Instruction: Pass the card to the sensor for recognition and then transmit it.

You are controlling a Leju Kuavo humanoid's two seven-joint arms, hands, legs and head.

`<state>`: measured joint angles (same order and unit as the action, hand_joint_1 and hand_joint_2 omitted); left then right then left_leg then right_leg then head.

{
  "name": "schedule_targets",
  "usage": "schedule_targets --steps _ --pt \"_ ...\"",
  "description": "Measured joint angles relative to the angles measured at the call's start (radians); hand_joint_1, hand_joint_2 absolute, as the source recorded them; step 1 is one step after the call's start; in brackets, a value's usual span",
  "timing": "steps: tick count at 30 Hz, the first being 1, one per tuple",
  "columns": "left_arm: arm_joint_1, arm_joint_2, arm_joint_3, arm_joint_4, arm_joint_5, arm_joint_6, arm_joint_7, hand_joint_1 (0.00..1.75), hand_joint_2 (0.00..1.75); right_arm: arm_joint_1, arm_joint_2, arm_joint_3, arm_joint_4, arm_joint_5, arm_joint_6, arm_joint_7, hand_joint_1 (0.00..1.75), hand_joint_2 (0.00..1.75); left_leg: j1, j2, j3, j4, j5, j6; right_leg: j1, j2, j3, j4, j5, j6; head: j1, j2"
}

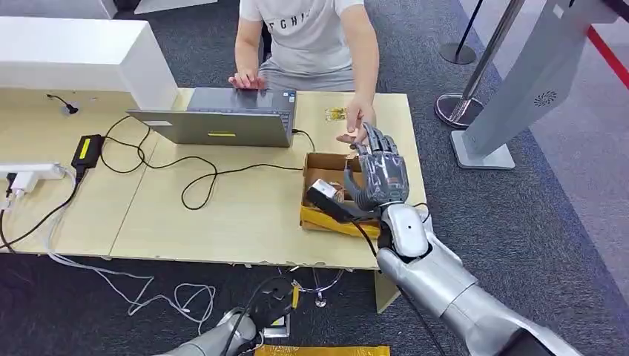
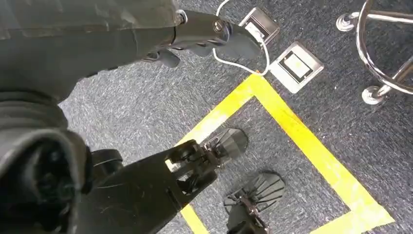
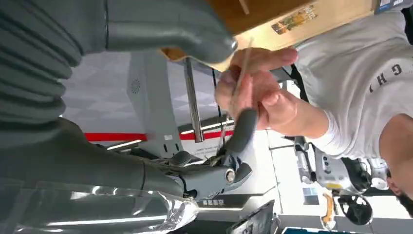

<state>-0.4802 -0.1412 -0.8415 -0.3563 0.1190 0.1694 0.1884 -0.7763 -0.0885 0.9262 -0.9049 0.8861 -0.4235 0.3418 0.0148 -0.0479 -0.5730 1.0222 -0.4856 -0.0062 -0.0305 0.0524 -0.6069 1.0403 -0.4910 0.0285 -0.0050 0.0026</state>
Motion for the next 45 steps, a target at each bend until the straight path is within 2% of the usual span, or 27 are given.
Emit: schedule_targets --steps 7,15,21,25,28,30,34,40,45 --pt "0.003 -0.001 0.0 0.0 -0.003 -0.001 0.0 0.0 0.0 0.002 0.0 0.0 -0.001 0.023 0.004 -0.001 0.0 0.0 0.0 0.0 0.0 0.0 0.0 0.0 0.0 0.0 0.0 0.0 0.0 0.0 0.0 0.0" --pt "0.01 -0.001 0.0 0.0 0.005 -0.008 -0.003 0.0 0.0 -0.014 -0.01 -0.002 -0.034 0.063 0.055 0.027 0.0 0.0 0.0 0.0 0.0 0.0 0.0 0.0 0.0 0.0 0.0 0.0 0.0 0.0 0.0 0.0" --pt "0.014 0.0 0.0 0.0 0.006 -0.008 -0.003 0.0 0.0 -0.028 -0.034 -0.01 -0.049 0.052 0.064 0.034 0.0 0.0 0.0 0.0 0.0 0.0 0.0 0.0 0.0 0.0 0.0 0.0 0.0 0.0 0.0 0.0" --pt "0.018 0.0 0.001 0.0 0.011 0.011 -0.003 0.0 0.0 -0.034 -0.055 -0.028 -0.052 -0.027 0.03 0.053 0.0 0.0 0.0 0.0 0.0 0.0 0.0 0.0 0.0 0.0 0.0 0.0 0.0 0.0 0.0 0.0" --pt "0.027 0.001 0.002 0.0 0.024 0.026 -0.003 0.0 0.0 -0.058 -0.095 -0.059 -0.052 -0.183 0.038 0.059 0.0 0.0 0.0 0.0 0.0 0.0 0.0 0.0 0.0 0.0 0.0 0.0 0.0 0.0 0.0 0.0" --pt "0.035 0.004 0.002 0.0 0.034 0.025 0.001 0.0 0.0 -0.077 -0.137 -0.084 -0.05 -0.194 0.053 0.093 0.0 0.0 -0.001 -0.001 0.0 0.001 0.0 0.0 -0.001 0.0 0.0 0.0 0.0 0.0 0.0 0.0" --pt "0.044 0.011 0.006 0.0 0.061 0.022 0.026 0.0 0.0 -0.091 -0.254 -0.124 -0.046 -0.217 0.095 0.191 0.0 0.0 -0.001 -0.002 0.0 0.001 0.0 0.0 -0.001 -0.001 0.001 -0.001 0.0 0.001 0.0 0.0" --pt "0.057 0.025 0.009 0.0 0.07 0.035 0.022 0.0 0.0 -0.016 -0.418 -0.222 -0.034 -0.301 0.037 0.313 0.0 0.0 -0.001 -0.002 0.0 0.001 -0.001 0.001 -0.001 -0.002 0.0 -0.002 0.0 0.001 0.0 0.0" --pt "0.067 0.034 0.014 -0.001 0.057 0.05 0.014 0.0 0.0 0.071 -0.505 -0.309 -0.033 -0.375 0.014 0.348 0.0 0.0 -0.001 -0.001 0.0 0.001 -0.002 0.001 -0.001 0.0 -0.001 -0.002 0.0 0.001 -0.001 0.0"
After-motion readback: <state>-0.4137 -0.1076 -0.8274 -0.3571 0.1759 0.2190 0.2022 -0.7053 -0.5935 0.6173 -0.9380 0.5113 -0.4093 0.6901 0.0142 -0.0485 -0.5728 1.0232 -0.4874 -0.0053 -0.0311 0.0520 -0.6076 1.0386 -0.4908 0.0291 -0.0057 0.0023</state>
